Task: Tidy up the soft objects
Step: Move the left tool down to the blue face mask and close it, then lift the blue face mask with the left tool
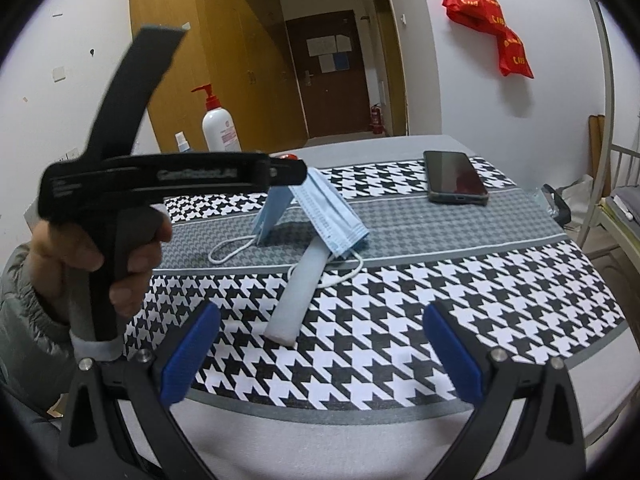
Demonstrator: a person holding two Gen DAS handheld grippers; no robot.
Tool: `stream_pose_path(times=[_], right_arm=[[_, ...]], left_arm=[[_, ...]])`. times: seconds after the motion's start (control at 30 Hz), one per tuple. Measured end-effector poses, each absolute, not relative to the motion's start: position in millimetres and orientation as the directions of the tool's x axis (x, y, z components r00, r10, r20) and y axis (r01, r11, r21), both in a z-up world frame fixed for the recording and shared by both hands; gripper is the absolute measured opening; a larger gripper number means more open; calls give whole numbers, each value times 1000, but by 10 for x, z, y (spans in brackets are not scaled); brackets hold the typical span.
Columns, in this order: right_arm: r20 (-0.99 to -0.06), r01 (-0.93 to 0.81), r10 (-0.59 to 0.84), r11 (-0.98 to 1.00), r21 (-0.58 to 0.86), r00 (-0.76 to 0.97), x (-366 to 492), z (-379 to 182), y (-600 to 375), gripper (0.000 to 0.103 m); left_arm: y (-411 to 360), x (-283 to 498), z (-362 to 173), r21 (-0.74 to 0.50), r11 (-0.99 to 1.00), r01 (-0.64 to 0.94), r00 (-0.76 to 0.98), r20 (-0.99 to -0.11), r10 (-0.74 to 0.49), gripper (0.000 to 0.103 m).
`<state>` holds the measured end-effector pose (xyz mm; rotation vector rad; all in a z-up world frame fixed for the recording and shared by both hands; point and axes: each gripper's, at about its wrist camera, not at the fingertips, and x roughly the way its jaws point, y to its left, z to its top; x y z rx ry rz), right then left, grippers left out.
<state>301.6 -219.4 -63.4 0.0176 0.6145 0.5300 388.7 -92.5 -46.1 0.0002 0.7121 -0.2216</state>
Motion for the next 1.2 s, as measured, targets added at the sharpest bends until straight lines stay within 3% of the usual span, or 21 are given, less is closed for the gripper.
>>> stream_pose_path(times=[0.2,0.4,0.5,0.67,1.2], right_arm=[[-550,-456,474,872,180,688,3041,-662,-2238,102],[-555,-452,471,873,181,686,3044,-683,-2238,102],[-556,-453,470,873,179,686,3045,-689,-2228,102],[-556,-452,469,874,179,687,3039,-698,-2220,102],[-598,-473,465,867,158,653,3084,-660,-1876,102]], left_arm=[[-983,3987,-553,-49,977,207,727,-661,-187,80],[-995,4107,-652,-58,976,210,702,-686,-191,61],[-990,4158,-719,-63,976,210,686,-702,-193,49],[-946,4209,-772,-84,975,204,690,-695,-204,17],[-570,3774,-299,-166,966,197,805,-535,-256,14]])
